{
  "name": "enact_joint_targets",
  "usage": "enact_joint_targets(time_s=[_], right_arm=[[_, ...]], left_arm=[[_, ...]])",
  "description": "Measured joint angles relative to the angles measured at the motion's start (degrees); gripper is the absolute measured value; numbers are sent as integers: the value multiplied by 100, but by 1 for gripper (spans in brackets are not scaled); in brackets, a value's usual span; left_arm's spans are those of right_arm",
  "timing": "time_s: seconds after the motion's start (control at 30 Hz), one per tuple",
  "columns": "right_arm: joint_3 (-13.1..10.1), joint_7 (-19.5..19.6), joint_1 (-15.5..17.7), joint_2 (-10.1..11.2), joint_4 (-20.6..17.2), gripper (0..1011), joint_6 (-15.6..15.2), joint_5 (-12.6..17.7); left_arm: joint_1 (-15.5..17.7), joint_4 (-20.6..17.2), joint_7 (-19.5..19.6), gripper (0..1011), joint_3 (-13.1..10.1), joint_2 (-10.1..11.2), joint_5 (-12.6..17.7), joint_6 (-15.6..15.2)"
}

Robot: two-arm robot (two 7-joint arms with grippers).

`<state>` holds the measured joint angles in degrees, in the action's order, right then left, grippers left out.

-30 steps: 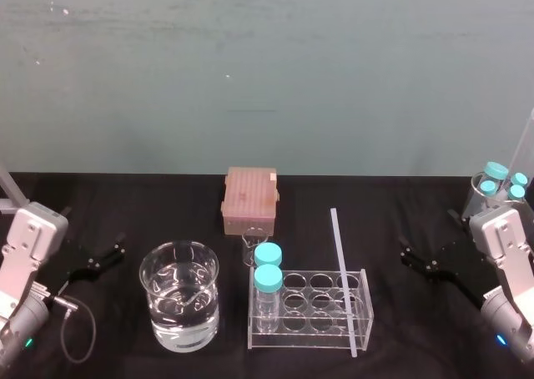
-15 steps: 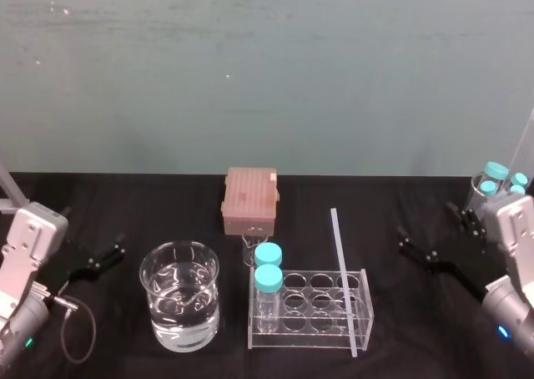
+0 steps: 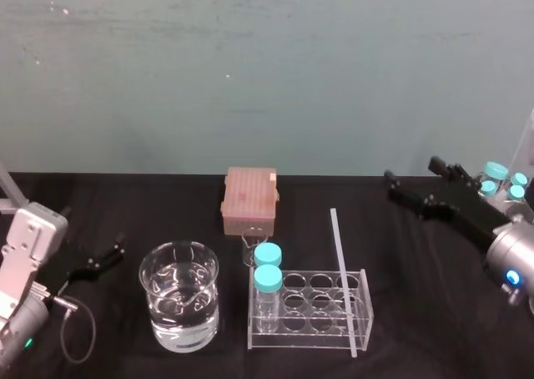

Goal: Pick up the stirring rod with one hand, then place it down.

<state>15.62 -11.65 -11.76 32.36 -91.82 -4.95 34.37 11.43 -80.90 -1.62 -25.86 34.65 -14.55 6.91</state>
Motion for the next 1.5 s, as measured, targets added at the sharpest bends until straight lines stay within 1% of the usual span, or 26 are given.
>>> enact_joint_targets(time_s=[0.03, 0.07, 0.1, 0.13, 0.17, 0.2, 0.23, 0.3, 0.33, 0.4, 0.43, 0.47, 0.5, 0.57, 0.7, 0.73, 0.77, 0.83, 0.87, 0.97, 1.1, 1.17, 1.2, 1.4, 1.43, 1.5], right_arm=[[-91, -134, -28, -4, -84, 1003, -219, 232], [-141, -198, -44, -4, -131, 1003, -340, 342], [-203, -306, -72, 9, -194, 1003, -582, 531], [-203, -306, -72, 9, -194, 1003, -582, 531], [-251, -407, -109, 41, -252, 1003, -883, 758], [-268, -455, -131, 67, -281, 1003, -1037, 874], [-281, -560, -179, 133, -322, 1003, -1370, 1123], [-281, -655, -238, 214, -356, 1003, -1692, 1339], [-264, -762, -293, 298, -373, 1003, -2000, 1531], [-224, -899, -364, 394, -375, 1003, -2318, 1720], [-183, -1015, -425, 471, -369, 1003, -2553, 1861], [-183, -1015, -425, 471, -369, 1003, -2553, 1861], [-144, -1134, -481, 539, -347, 1003, -2783, 2012], [-77, -1288, -547, 621, -310, 1003, -3014, 2173], [49, -1494, -628, 737, -274, 1003, -3201, 2269], [140, -1595, -673, 804, -260, 1003, -3238, 2268], [191, -1650, -695, 836, -254, 1003, -3249, 2253], [382, -1776, -803, 931, -214, 1003, -3259, 2160], [382, -1776, -803, 931, -214, 1003, -3259, 2160], [623, -1858, -962, 977, -112, 1003, -3272, 2022], [818, -1905, -1107, 973, 1, 1003, -3273, 1906], [966, -1943, -1224, 938, 98, 1003, -3258, 1821], [1063, -1965, -1305, 910, 172, 1003, -3222, 1756], [1436, -2070, -1642, 751, 495, 1003, -3051, 1514], [1436, -2070, -1642, 751, 495, 1003, -3051, 1514], [1547, -2099, -1748, 694, 608, 1003, -3011, 1465]], left_arm=[[0, 0, 0, 1005, 0, 0, 0, 0], [0, 0, 0, 1005, 0, 0, 0, 0], [0, 0, 0, 1005, 0, 0, 0, 0], [0, 0, 0, 1005, 0, 0, 0, 0], [0, 0, 0, 1005, 0, 0, 0, 0], [0, 0, 0, 1005, 0, 0, 0, 0], [0, 0, 0, 1005, 0, 0, 0, 0], [0, 0, 0, 1005, 0, 0, 0, 0], [0, 0, 0, 1005, 0, 0, 0, 0], [0, 0, 0, 1005, 0, 0, 0, 0], [0, 0, 0, 1005, 0, 0, 0, 0], [0, 0, 0, 1005, 0, 0, 0, 0], [0, 0, 0, 1005, 0, 0, 0, 0], [0, 0, 0, 1005, 0, 0, 0, 0], [0, 0, 0, 1005, 0, 0, 0, 0], [0, 0, 0, 1005, 0, 0, 0, 0], [0, 0, 0, 1005, 0, 0, 0, 0], [0, 0, 0, 1005, 0, 0, 0, 0], [0, 0, 0, 1005, 0, 0, 0, 0], [0, 0, 0, 1005, 0, 0, 0, 0], [0, 0, 0, 1005, 0, 0, 0, 0], [0, 0, 0, 1005, 0, 0, 0, 0], [0, 0, 0, 1005, 0, 0, 0, 0], [0, 0, 0, 1005, 0, 0, 0, 0], [0, 0, 0, 1005, 0, 0, 0, 0], [0, 0, 0, 1005, 0, 0, 0, 0]])
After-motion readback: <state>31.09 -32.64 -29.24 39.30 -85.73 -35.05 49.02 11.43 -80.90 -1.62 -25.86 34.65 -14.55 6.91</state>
